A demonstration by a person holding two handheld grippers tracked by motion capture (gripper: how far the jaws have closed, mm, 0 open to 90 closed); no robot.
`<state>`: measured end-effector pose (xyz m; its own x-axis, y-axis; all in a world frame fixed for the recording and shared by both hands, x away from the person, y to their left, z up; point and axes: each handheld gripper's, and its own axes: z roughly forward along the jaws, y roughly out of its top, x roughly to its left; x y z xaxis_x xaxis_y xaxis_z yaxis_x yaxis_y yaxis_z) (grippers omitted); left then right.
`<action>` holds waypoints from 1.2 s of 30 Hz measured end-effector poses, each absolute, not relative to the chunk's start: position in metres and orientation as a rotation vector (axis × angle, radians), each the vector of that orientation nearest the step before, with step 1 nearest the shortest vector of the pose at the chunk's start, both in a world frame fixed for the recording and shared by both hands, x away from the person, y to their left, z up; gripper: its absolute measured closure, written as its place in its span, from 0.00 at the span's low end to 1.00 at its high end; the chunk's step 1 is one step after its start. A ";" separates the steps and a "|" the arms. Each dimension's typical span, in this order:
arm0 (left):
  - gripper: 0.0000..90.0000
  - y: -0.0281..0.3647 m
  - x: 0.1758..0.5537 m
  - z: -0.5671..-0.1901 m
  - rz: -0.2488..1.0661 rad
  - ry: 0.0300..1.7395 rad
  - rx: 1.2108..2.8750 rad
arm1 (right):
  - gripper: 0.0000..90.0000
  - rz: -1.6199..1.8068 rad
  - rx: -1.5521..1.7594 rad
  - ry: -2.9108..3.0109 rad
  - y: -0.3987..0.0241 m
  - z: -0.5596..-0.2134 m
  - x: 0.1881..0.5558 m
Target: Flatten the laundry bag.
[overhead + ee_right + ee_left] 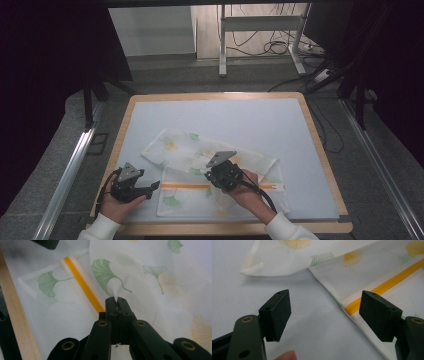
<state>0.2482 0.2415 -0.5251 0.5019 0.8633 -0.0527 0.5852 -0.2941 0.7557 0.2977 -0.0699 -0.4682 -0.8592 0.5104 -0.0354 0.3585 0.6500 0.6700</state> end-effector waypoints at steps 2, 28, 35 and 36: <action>0.28 0.242 0.248 -0.525 0.479 1.186 2.005 | 0.99 1.011 0.710 2.642 -0.072 -0.466 0.300; 0.28 0.242 0.249 -0.526 0.476 1.182 2.018 | 0.99 1.123 0.816 2.543 -0.099 -0.448 0.331; 0.28 0.240 0.249 -0.526 0.477 1.183 2.021 | 0.99 1.144 0.854 2.514 -0.109 -0.445 0.343; 0.28 0.240 0.249 -0.526 0.477 1.182 2.022 | 0.99 1.146 0.862 2.512 -0.110 -0.445 0.345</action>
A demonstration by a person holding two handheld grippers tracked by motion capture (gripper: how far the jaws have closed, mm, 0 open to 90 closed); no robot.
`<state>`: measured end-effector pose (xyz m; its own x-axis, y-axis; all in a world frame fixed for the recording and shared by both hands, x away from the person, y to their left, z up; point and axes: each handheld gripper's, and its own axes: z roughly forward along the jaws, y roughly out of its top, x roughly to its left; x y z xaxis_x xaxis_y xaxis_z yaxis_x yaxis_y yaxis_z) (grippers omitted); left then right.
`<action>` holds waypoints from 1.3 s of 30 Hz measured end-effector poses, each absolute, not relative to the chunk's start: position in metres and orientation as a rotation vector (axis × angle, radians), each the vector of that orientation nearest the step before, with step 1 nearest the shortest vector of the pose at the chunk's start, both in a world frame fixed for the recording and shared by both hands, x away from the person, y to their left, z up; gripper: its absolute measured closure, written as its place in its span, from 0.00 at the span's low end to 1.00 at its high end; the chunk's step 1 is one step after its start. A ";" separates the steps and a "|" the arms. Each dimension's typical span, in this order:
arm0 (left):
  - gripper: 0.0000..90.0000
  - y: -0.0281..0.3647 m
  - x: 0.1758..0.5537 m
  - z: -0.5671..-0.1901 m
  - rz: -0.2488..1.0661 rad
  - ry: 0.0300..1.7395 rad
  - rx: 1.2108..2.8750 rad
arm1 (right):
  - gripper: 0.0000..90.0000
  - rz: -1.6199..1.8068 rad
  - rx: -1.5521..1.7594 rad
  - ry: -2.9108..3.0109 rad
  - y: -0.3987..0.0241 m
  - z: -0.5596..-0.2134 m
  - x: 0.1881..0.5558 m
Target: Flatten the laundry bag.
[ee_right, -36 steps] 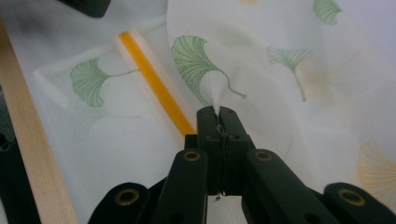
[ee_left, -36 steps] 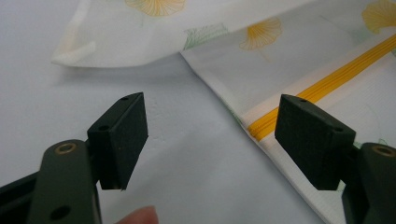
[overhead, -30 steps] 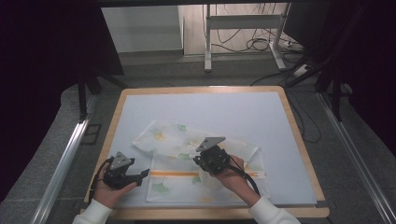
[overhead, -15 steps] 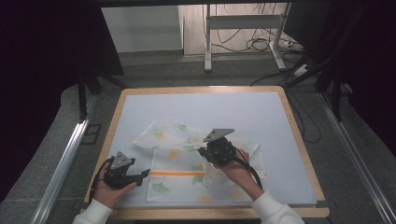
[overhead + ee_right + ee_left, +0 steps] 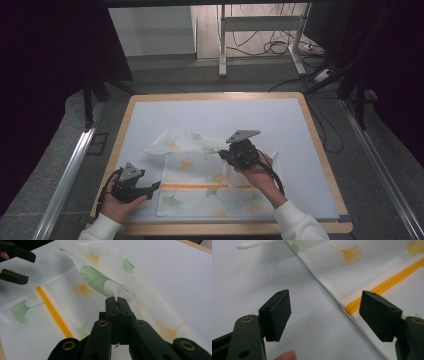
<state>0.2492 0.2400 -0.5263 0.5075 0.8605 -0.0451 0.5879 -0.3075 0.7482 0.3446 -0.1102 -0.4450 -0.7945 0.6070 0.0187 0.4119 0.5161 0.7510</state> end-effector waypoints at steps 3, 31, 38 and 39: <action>0.28 0.240 0.249 -0.526 0.476 1.180 2.025 | 0.99 1.151 0.882 2.497 -0.114 -0.445 0.351; 0.28 0.241 0.249 -0.526 0.477 1.176 2.016 | 0.99 1.180 1.019 2.406 -0.136 -0.452 0.385; 0.28 0.242 0.249 -0.525 0.478 1.177 2.016 | 0.99 1.190 1.063 2.372 -0.148 -0.453 0.394; 0.28 0.242 0.249 -0.525 0.477 1.177 2.017 | 0.99 1.192 1.070 2.367 -0.149 -0.453 0.395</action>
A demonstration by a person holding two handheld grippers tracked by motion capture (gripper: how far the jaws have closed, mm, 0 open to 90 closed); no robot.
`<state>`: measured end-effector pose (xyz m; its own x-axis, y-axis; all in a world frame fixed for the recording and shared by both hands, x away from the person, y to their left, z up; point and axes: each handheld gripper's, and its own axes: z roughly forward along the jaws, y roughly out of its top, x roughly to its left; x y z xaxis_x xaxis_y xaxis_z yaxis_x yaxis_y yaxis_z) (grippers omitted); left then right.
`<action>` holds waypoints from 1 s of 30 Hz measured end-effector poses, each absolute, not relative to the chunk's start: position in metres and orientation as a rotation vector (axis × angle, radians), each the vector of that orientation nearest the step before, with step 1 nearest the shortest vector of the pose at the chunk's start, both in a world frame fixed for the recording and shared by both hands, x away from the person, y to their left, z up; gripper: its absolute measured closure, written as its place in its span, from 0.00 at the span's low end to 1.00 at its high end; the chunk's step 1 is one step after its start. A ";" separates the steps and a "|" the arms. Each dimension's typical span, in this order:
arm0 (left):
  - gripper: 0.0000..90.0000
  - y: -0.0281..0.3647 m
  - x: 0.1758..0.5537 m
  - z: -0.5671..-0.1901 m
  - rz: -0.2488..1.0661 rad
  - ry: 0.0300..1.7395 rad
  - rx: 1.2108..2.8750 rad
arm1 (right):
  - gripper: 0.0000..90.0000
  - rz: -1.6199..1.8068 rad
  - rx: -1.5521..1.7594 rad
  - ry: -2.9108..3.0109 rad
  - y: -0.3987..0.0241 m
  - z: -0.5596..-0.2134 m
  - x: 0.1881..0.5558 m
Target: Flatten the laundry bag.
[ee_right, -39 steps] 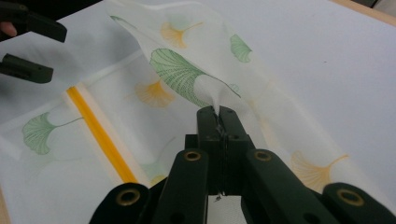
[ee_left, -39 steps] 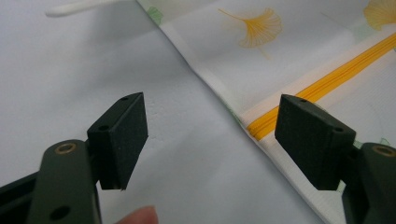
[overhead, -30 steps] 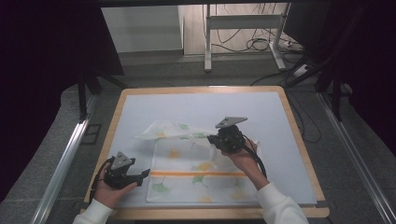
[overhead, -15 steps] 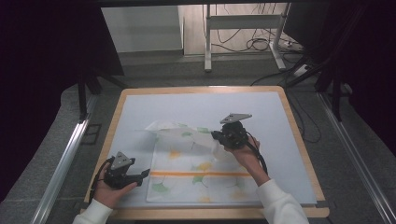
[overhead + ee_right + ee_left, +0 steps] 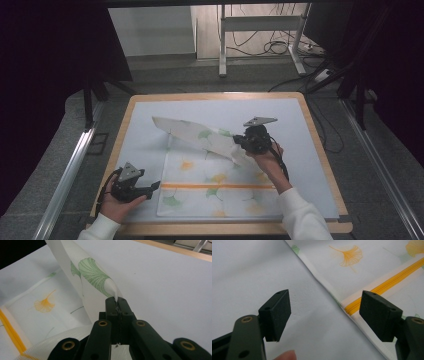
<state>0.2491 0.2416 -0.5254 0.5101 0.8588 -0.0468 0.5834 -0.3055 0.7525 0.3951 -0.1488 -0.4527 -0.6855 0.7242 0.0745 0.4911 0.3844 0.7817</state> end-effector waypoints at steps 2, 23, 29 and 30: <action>0.28 0.242 0.249 -0.525 0.477 1.176 2.018 | 0.99 1.195 1.077 2.360 -0.152 -0.453 0.397; 0.28 0.241 0.249 -0.526 0.477 1.185 2.018 | 0.98 1.196 1.221 2.293 -0.182 -0.468 0.442; 0.28 0.241 0.249 -0.526 0.474 1.183 2.019 | 0.96 1.201 1.250 2.270 -0.190 -0.474 0.450; 0.28 0.241 0.249 -0.526 0.474 1.183 2.019 | 0.96 1.201 1.250 2.270 -0.190 -0.474 0.450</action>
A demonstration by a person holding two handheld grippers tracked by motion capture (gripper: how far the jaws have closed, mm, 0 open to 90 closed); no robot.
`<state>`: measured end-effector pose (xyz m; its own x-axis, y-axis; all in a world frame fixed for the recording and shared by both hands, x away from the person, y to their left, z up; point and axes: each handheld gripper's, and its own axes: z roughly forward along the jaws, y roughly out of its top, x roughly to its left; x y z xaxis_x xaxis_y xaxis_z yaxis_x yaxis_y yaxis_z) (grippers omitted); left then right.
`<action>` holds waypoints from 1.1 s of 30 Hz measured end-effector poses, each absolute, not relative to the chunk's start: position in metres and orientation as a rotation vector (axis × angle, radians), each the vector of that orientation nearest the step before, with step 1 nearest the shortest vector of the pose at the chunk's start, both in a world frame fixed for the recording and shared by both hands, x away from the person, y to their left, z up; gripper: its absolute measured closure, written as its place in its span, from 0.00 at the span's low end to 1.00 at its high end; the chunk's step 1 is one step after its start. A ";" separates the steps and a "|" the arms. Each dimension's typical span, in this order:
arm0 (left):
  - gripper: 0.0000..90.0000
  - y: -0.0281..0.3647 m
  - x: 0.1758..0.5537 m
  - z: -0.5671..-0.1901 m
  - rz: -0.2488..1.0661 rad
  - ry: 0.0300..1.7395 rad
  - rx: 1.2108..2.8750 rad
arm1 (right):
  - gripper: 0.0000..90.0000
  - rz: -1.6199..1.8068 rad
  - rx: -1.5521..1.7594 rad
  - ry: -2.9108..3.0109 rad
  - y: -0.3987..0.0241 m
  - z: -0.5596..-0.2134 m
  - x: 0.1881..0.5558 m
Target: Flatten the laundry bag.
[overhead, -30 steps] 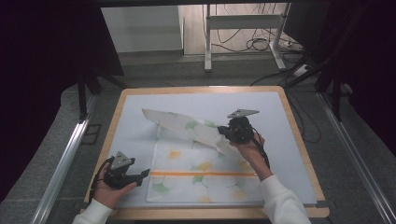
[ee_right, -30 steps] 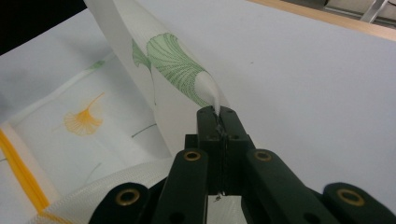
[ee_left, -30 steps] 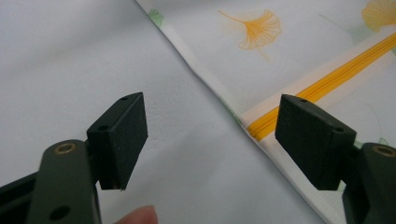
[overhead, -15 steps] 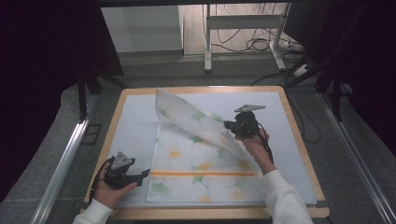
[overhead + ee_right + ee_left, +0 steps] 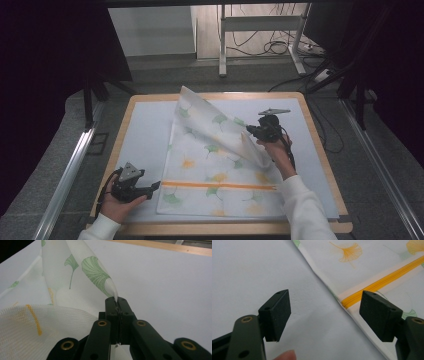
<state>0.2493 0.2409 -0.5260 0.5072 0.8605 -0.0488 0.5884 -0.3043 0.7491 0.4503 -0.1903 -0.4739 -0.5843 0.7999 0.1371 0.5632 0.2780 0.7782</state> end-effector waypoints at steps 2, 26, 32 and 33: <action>0.28 0.241 0.249 -0.526 0.475 1.183 2.016 | 0.76 1.204 1.277 2.180 -0.200 -0.472 0.453; 0.28 0.239 0.249 -0.524 0.472 1.168 2.020 | 0.99 1.180 1.027 2.395 -0.187 -0.444 0.386; 0.28 0.239 0.250 -0.525 0.469 1.166 2.025 | 0.99 1.078 0.998 2.494 -0.160 -0.464 0.394; 0.28 0.238 0.249 -0.525 0.467 1.166 2.025 | 0.99 1.071 1.004 2.496 -0.159 -0.466 0.398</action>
